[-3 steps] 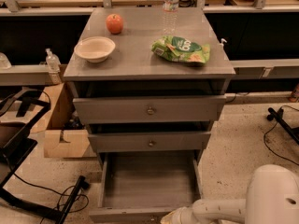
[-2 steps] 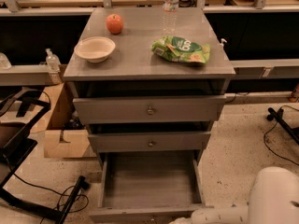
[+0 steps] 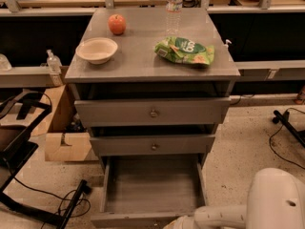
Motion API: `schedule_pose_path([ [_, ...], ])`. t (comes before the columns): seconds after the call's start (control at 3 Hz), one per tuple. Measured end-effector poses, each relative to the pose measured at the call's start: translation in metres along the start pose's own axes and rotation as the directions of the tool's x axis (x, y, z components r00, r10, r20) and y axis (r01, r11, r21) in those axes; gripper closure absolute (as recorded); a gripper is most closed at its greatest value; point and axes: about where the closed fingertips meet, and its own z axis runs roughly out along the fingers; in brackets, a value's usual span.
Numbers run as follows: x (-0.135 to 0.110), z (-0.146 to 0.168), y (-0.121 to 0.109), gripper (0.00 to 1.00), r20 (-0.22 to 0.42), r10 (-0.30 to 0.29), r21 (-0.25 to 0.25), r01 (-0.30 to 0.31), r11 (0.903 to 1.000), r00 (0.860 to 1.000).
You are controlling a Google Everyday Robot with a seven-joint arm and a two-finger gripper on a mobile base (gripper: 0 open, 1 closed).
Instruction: Close bottom drawer
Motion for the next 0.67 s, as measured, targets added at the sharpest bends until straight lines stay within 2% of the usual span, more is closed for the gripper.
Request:
schedule_pose_path([
  [0.33,-0.0255,0.0015,-0.0483,1.00,-0.007,-0.023,-0.011,0.023,0.9997,1.000],
  [0.67,-0.0245,0.0004,-0.0463,1.00,-0.007,-0.023,-0.011,0.023,0.9997,1.000],
])
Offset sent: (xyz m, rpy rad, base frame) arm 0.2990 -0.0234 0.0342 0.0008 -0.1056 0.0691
